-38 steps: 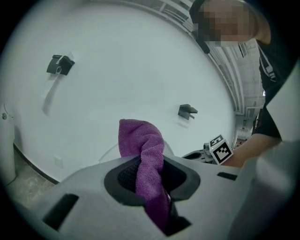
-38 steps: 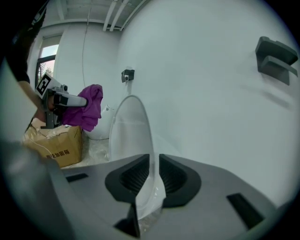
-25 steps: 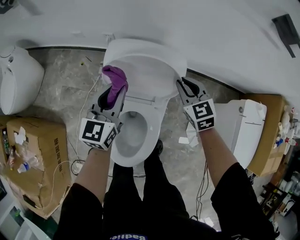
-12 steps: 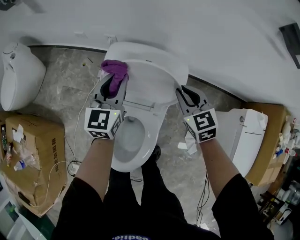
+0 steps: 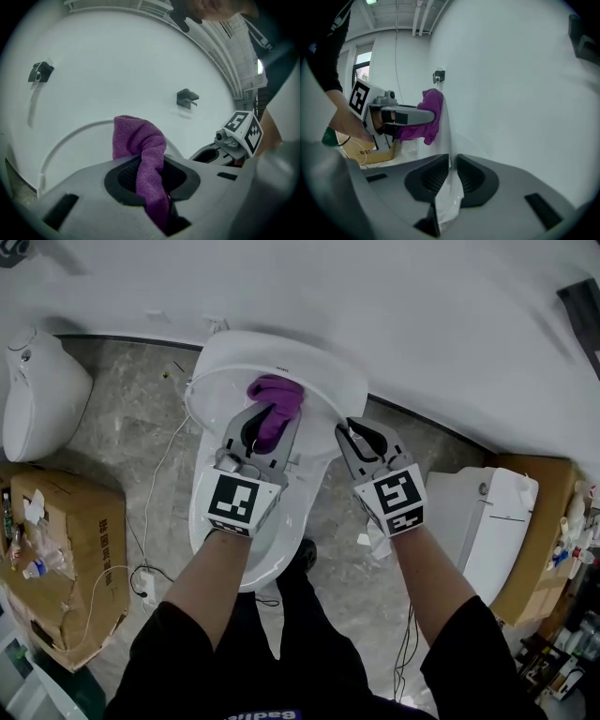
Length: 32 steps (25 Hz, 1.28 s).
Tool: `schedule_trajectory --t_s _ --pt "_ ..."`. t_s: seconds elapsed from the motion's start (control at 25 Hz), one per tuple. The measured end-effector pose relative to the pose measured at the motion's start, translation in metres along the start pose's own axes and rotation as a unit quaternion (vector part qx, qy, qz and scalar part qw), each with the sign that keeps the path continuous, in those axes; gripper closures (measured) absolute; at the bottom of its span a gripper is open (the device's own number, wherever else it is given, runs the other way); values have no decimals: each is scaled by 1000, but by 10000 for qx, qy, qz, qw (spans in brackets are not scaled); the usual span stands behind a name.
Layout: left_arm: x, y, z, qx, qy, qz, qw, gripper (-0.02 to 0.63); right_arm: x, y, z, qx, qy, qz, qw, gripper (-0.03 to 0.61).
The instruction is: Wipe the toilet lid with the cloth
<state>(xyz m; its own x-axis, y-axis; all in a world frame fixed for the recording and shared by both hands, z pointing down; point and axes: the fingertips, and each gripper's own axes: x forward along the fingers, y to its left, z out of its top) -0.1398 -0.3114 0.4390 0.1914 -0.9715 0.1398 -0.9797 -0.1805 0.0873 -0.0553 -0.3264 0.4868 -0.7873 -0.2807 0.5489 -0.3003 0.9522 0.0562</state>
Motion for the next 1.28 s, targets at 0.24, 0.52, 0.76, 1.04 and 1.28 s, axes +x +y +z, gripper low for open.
schedule_trajectory --t_s 0.24,0.52,0.76,1.04,1.28 --pt "16 -41 -6 -65 -103 -315 9994 529 -1 1 2 -13 -127 191 9997 509" --pt "21 -55 -13 -73 -184 -640 9978 529 -2 -4 -1 -15 -198 172 9997 509" --pt "-8 12 -28 -67 -114 -286 9995 529 -3 -3 1 -87 -76 52 9999 511" --pt "-45 88 -53 66 7 -14 10000 529 -3 -4 1 -91 11 -246 9997 511" --pt "-64 120 -60 87 -41 146 9998 529 -4 -5 0 -17 86 -514 9986 511"
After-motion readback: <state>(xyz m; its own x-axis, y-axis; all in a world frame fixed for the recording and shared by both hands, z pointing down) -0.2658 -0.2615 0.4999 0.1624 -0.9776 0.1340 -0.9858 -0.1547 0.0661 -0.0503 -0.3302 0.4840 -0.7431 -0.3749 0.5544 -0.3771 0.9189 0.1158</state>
